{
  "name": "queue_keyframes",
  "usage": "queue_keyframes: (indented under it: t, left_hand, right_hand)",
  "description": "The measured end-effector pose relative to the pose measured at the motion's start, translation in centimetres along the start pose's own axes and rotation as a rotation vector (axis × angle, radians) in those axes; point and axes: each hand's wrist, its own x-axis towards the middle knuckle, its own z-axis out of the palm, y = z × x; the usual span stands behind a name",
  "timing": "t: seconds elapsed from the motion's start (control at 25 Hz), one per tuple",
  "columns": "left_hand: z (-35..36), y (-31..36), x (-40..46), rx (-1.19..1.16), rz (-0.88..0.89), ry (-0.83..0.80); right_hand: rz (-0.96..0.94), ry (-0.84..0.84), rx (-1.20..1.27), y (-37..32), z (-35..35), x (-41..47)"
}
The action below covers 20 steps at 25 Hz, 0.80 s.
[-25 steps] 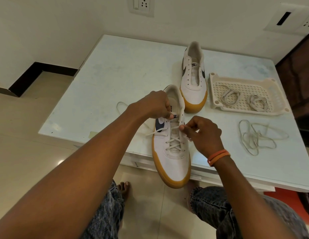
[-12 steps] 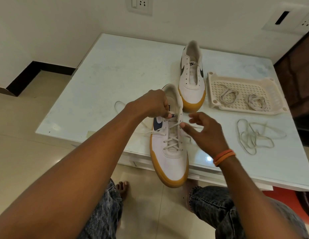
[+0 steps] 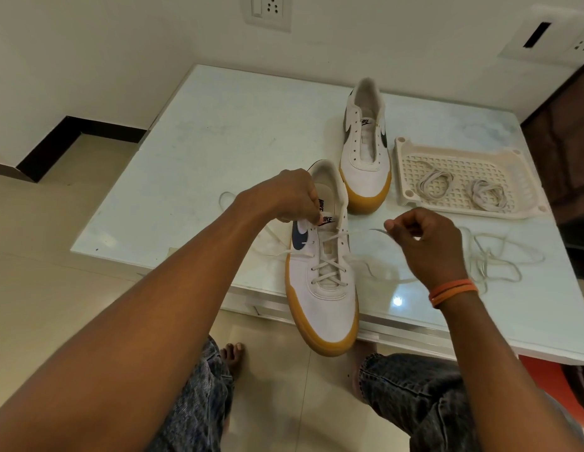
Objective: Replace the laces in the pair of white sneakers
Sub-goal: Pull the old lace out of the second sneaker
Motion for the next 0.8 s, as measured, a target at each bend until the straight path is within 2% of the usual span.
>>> queue_keyframes:
  t: [0.16,0.24,0.32,0.44,0.56,0.6,0.68,0.72,0.8]
  left_hand:
    - [1.0,0.7,-0.4,0.063,-0.068,-0.026]
    - [1.7,1.0,-0.6,0.087,-0.093,-0.039]
    - [1.8,1.1,-0.6,0.08,-0.101,-0.034]
    - [1.3,1.2,-0.8,0.006,-0.136,-0.077]
    - [1.3,1.3,-1.0,-0.031,-0.158,-0.088]
    - [1.3,1.2,-1.0,-0.023,-0.156,-0.082]
    - [1.4,1.2,-1.0,0.021,-0.136,-0.074]
    - [1.4,1.2,-1.0,0.054,-0.12,-0.07]
    - [1.4,1.1,-1.0,0.158,-0.071,-0.057]
  right_hand:
    - [-0.08,-0.148,0.028,-1.4,3.0,-1.6]
    - [-0.143,-0.179,-0.04,-1.7,3.8,-1.9]
    - [-0.119,-0.195,-0.008,-1.7,3.9,-1.9]
    - [0.006,-0.246,0.129,-1.7,3.3,-1.5]
    - [0.291,-0.295,0.499,-1.7,1.7,-0.7]
    - [0.353,-0.303,0.532,-1.4,0.9,-0.3]
    - [0.396,-0.226,0.468,-0.1,-0.5,0.7]
    - [0.4,-0.136,0.42,0.6,-1.0,1.2]
    - [0.35,0.016,0.188,1.9,-1.8,1.7]
